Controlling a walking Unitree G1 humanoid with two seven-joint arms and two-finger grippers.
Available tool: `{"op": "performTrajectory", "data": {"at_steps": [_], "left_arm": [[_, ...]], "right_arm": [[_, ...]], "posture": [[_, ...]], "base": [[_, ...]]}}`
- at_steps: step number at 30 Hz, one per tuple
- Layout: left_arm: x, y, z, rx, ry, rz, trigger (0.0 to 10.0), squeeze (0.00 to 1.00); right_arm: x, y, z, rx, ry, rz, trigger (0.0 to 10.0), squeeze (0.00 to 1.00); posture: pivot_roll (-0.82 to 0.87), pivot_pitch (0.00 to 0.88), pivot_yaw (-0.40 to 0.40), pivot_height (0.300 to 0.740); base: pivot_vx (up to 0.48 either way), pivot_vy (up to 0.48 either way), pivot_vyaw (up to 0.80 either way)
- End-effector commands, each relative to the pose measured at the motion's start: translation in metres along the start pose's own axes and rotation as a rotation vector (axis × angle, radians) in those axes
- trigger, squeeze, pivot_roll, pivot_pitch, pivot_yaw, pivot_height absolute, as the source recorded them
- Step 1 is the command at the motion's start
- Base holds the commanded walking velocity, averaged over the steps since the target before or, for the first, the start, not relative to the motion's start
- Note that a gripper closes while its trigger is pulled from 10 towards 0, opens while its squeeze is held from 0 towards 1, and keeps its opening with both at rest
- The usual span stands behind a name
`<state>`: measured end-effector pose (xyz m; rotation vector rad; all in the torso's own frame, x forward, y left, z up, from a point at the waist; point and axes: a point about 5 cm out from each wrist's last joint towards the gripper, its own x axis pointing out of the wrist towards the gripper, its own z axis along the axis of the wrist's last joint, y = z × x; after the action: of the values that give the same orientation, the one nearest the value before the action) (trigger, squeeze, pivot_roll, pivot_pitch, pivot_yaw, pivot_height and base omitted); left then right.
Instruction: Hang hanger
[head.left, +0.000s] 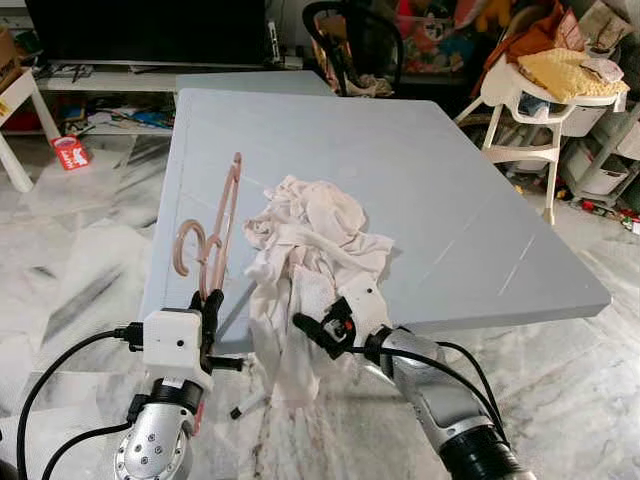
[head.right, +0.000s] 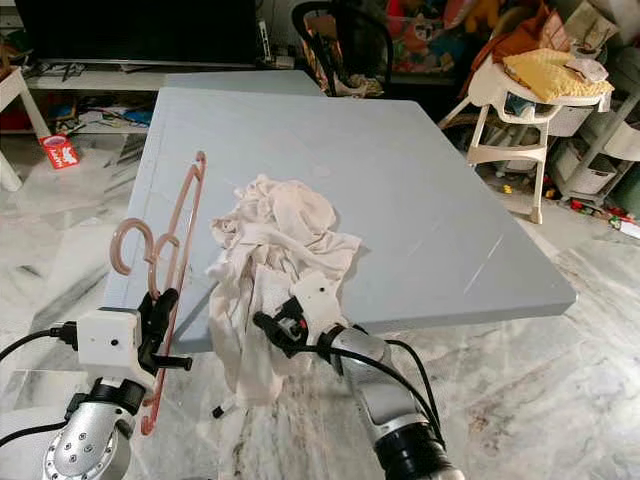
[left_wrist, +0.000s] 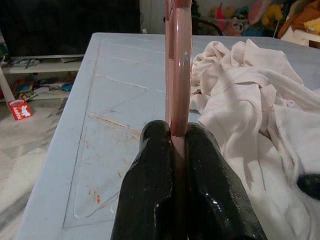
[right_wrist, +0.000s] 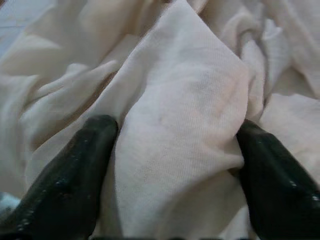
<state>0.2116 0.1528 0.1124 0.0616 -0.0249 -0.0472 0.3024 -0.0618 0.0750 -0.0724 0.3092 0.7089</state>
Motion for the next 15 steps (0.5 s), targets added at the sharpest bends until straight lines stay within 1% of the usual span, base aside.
{"op": "performTrajectory", "data": {"at_steps": [1,3,15], "left_arm": [[-0.0018,-0.0018,-0.0096,-0.001,0.054,-0.008,10.0,0.00],[-0.0016,-0.0021,-0.0097,-0.001,0.054,-0.008,10.0,0.00],[-0.0026,-0.0027,-0.0101,-0.005,0.059,-0.005,10.0,0.00]], "right_arm": [[-0.0043,-0.0146,-0.0162,0.034,0.083,-0.084,0.0,0.00],[-0.0036,-0.0169,-0.0164,0.023,0.089,-0.093,0.0,0.00],[-0.0014,-0.0185,-0.0200,0.029,0.105,-0.106,0.0,0.00]], "posture": [[0.19,0.059,-0.106,0.740],[0.19,0.058,-0.106,0.740],[0.19,0.060,-0.109,0.740]], "base": [[0.000,0.000,0.00],[0.000,0.000,0.00],[0.000,0.000,0.00]]}}
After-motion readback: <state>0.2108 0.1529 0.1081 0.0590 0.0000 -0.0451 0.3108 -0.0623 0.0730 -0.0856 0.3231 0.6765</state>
